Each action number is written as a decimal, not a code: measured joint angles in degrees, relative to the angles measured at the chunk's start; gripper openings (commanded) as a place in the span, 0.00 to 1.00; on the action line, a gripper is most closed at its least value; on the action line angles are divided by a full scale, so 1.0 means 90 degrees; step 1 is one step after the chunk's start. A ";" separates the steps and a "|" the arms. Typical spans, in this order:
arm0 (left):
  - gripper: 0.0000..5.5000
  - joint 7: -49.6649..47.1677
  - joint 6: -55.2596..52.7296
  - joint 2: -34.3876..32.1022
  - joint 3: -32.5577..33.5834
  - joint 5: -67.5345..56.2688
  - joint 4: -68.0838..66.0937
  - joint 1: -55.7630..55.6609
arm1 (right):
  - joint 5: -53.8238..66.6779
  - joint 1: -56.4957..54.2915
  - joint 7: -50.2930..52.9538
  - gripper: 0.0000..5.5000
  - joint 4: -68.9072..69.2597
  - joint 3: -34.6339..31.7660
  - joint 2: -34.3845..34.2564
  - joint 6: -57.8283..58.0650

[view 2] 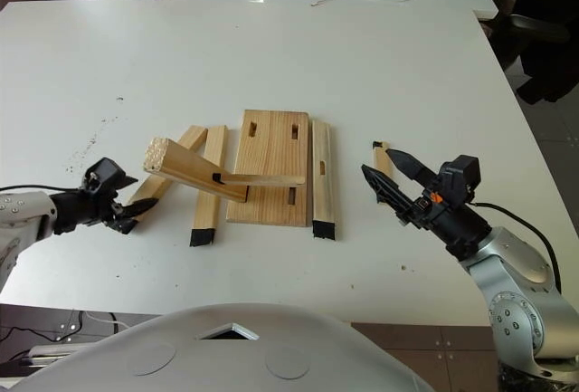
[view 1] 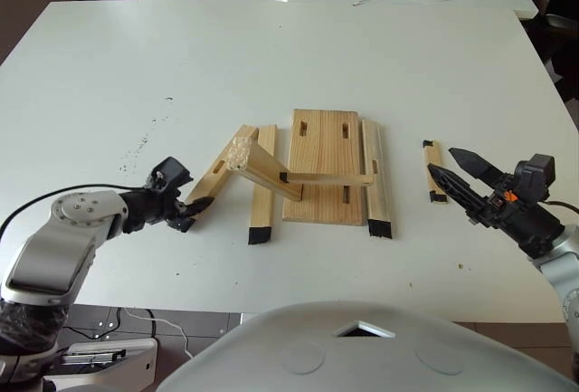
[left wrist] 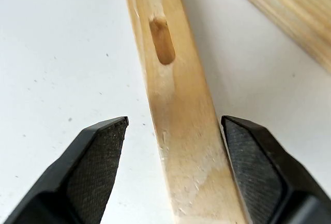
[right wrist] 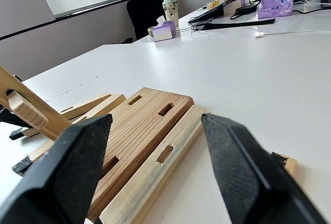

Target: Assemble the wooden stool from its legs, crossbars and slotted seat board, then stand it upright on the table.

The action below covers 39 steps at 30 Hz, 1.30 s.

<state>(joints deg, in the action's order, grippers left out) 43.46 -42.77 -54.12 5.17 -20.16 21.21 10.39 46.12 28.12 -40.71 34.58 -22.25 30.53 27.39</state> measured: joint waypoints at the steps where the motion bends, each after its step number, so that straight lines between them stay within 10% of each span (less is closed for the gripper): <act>1: 0.61 0.0051 -0.0010 0.0000 0.0018 -0.0036 -0.0054 -0.0067 | 0.0000 0.0009 0.0005 0.58 0.0012 0.0007 -0.0001 -0.0002; 24: 0.37 0.0449 0.0821 0.0903 -0.0036 -0.0222 -0.1151 -0.0085 | -0.0136 -0.0230 0.0055 0.58 -0.0084 0.0202 0.0118 -0.0008; 39: 0.37 0.0115 -0.0040 0.1801 0.2036 -0.4030 -0.0788 -0.3045 | 0.1413 -0.2116 0.0143 0.58 -0.0233 -0.0532 0.0861 0.0460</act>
<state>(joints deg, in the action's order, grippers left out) 44.50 -43.13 -37.92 23.50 -56.43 14.12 -17.01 58.84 9.08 -39.42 32.47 -27.03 38.27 31.53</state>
